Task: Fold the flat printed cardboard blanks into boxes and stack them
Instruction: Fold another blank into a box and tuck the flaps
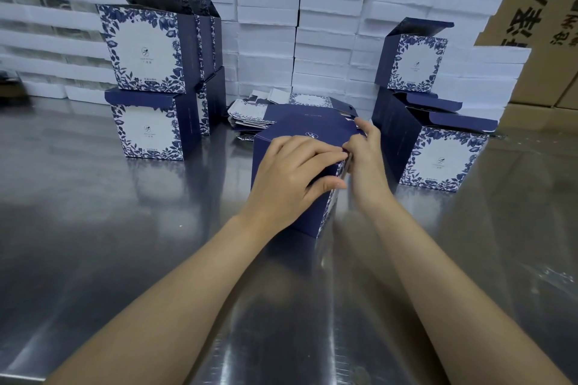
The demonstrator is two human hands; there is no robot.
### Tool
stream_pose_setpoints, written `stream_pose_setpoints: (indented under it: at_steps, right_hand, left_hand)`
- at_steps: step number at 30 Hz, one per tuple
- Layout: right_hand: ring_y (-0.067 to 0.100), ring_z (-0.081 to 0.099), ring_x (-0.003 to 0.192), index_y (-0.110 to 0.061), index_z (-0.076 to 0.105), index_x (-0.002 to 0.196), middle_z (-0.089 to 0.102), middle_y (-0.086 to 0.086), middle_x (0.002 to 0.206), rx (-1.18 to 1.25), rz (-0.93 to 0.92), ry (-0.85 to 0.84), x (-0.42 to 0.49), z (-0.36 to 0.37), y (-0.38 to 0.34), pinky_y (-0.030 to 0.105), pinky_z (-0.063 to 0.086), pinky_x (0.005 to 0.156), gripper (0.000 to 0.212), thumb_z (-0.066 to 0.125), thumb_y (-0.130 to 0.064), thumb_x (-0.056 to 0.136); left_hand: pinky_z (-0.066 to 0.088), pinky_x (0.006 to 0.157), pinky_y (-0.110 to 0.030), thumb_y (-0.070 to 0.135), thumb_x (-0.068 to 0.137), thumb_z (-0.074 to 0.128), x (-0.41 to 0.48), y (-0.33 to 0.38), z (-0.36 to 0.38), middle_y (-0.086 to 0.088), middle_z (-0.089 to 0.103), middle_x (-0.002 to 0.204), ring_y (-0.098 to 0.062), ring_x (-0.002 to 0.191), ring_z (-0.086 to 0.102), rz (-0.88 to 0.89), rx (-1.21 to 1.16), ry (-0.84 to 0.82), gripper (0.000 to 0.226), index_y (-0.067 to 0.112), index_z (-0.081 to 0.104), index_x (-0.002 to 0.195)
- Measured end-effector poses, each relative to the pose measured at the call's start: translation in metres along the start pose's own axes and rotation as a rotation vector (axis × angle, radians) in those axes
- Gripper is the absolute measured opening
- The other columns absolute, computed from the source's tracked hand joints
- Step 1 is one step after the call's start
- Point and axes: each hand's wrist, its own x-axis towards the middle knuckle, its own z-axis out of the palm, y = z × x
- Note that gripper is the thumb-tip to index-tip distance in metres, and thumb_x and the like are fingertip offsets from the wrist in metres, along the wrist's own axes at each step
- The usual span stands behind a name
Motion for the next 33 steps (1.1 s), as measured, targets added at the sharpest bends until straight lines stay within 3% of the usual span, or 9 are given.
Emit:
stream_pose_setpoints:
  at_steps: [4,9,15,25,29,33]
  right_hand:
    - [0.007,0.046,0.070,-0.027,0.050,0.121,0.049,-0.011,0.071,0.009,0.007,0.071,-0.001,0.001,-0.005,0.027,0.037,0.072,0.047,0.042,-0.029,0.074]
    - [-0.001,0.046,0.055,-0.023,0.049,0.125,0.051,-0.020,0.054,-0.006,0.019,0.083,0.002,-0.004,-0.008,0.022,0.039,0.065,0.038,0.041,-0.014,0.089]
    - [0.007,0.044,0.069,-0.023,0.053,0.112,0.047,-0.007,0.079,0.003,0.008,0.125,0.001,0.000,-0.010,0.023,0.038,0.070,0.028,0.038,-0.011,0.091]
    - [-0.003,0.048,0.065,-0.016,0.061,0.110,0.055,-0.011,0.086,0.066,0.007,0.211,0.008,-0.004,-0.007,0.011,0.040,0.062,0.032,0.036,-0.008,0.093]
    - [0.002,0.049,0.075,-0.015,0.062,0.108,0.055,-0.009,0.091,0.080,0.013,0.225,0.011,-0.004,-0.006,0.009,0.042,0.064,0.031,0.036,-0.008,0.094]
    - [-0.007,0.056,0.076,-0.010,0.066,0.103,0.061,-0.007,0.093,0.080,-0.018,0.230,0.011,-0.007,-0.006,0.009,0.043,0.068,0.029,0.038,-0.007,0.096]
  left_hand:
    - [0.039,0.089,-0.033,0.042,0.085,0.065,0.002,0.003,0.001,0.004,0.072,0.105,-0.020,0.096,0.066,0.022,0.005,0.030,0.035,0.013,0.074,0.103]
    - [0.040,0.088,-0.033,0.042,0.085,0.065,0.003,0.006,0.002,0.003,0.072,0.104,-0.021,0.094,0.067,0.045,0.018,0.038,0.035,0.013,0.075,0.101]
    - [0.040,0.088,-0.033,0.042,0.086,0.063,0.003,0.008,0.002,0.003,0.073,0.103,-0.021,0.094,0.067,0.045,0.037,0.053,0.035,0.013,0.076,0.100]
    - [0.040,0.088,-0.033,0.042,0.087,0.063,0.005,0.013,0.007,0.003,0.073,0.102,-0.021,0.092,0.068,0.112,0.091,0.079,0.034,0.014,0.076,0.099]
    - [0.040,0.087,-0.033,0.042,0.088,0.062,0.005,0.014,0.008,0.003,0.073,0.101,-0.021,0.091,0.069,0.127,0.100,0.091,0.033,0.014,0.076,0.098]
    - [0.039,0.087,-0.033,0.041,0.088,0.062,0.006,0.014,0.009,0.004,0.073,0.102,-0.020,0.091,0.069,0.150,0.096,0.106,0.032,0.014,0.076,0.098]
